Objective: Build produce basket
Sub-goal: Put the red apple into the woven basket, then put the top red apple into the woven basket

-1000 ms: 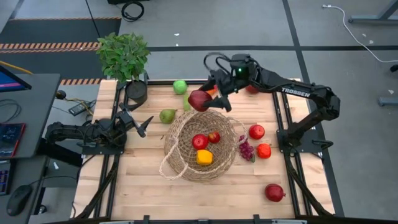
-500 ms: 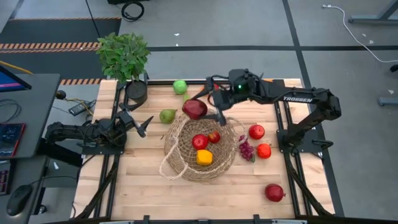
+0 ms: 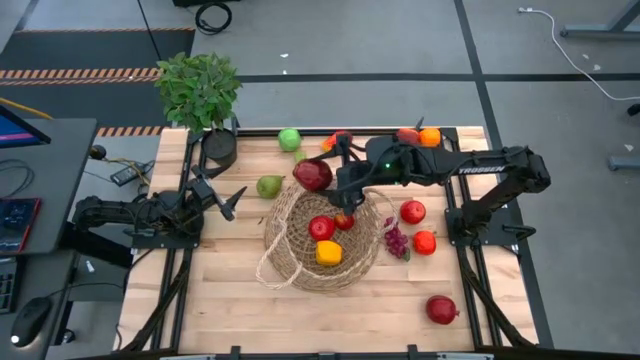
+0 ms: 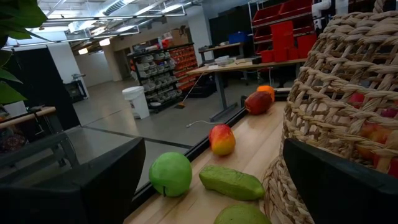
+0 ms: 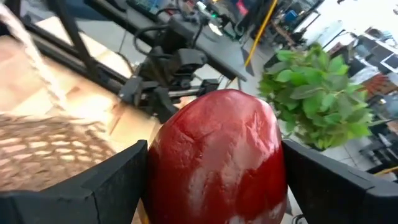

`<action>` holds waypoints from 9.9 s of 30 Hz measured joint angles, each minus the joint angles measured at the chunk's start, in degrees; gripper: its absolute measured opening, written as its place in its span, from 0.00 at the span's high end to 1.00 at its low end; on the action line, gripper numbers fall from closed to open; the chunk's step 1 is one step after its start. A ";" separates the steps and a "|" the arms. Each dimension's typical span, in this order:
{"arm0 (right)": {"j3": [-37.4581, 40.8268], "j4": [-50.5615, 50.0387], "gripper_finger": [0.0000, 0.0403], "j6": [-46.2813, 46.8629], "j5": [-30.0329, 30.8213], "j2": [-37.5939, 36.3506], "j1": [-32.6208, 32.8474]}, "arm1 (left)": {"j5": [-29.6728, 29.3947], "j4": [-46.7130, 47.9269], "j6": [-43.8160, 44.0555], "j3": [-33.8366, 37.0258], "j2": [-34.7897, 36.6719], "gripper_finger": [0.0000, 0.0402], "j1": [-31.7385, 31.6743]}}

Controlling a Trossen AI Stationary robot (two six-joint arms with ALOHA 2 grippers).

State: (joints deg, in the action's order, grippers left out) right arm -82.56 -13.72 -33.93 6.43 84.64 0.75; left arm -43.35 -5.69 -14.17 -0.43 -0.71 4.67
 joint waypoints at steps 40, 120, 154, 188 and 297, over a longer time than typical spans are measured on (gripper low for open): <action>-27.82 -63.39 0.10 49.81 -12.48 26.40 4.90 | 0.00 0.02 -0.02 0.00 -0.03 0.03 0.02; 1.60 -43.48 0.06 37.81 -8.18 -3.41 -53.79 | 0.02 0.35 -0.02 0.00 -0.02 0.03 0.01; -2.89 -52.14 0.01 16.23 -2.88 23.43 -60.12 | 0.02 0.35 0.00 0.00 -0.02 0.03 0.01; -2.80 -52.24 0.11 16.00 -1.66 28.79 -60.47 | 0.02 0.35 -0.02 0.00 -0.02 0.03 0.02; -8.55 -24.25 0.17 36.73 8.58 -3.88 16.10 | 0.04 0.06 -0.01 0.00 -0.02 0.03 0.01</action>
State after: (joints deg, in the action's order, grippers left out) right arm -91.11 -37.97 2.80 15.02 80.77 16.85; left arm -43.31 -5.64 -14.18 -0.43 -0.73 4.67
